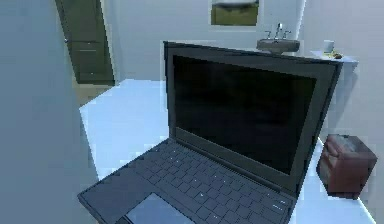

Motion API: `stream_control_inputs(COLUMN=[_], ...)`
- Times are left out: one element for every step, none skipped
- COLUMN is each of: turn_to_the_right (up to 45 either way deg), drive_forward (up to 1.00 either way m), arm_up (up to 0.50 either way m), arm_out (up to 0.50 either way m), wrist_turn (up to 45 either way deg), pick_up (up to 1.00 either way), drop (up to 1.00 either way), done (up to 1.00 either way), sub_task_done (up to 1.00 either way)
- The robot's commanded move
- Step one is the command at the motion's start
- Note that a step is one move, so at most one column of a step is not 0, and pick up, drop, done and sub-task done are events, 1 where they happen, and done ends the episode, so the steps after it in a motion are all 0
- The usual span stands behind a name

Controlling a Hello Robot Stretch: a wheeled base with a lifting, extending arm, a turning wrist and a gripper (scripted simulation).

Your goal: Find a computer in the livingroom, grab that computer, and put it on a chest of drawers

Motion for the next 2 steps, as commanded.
stream_control_inputs(turn_to_the_right=[-3.0,0.0], drive_forward=[0.00,1.00], arm_up=[0.00,0.00], arm_out=[0.00,0.00], wrist_turn=[0.0,0.0], pick_up=[0.00,0.00], drop=[0.00,0.00], done=[0.00,0.00], sub_task_done=[0.00,0.00])
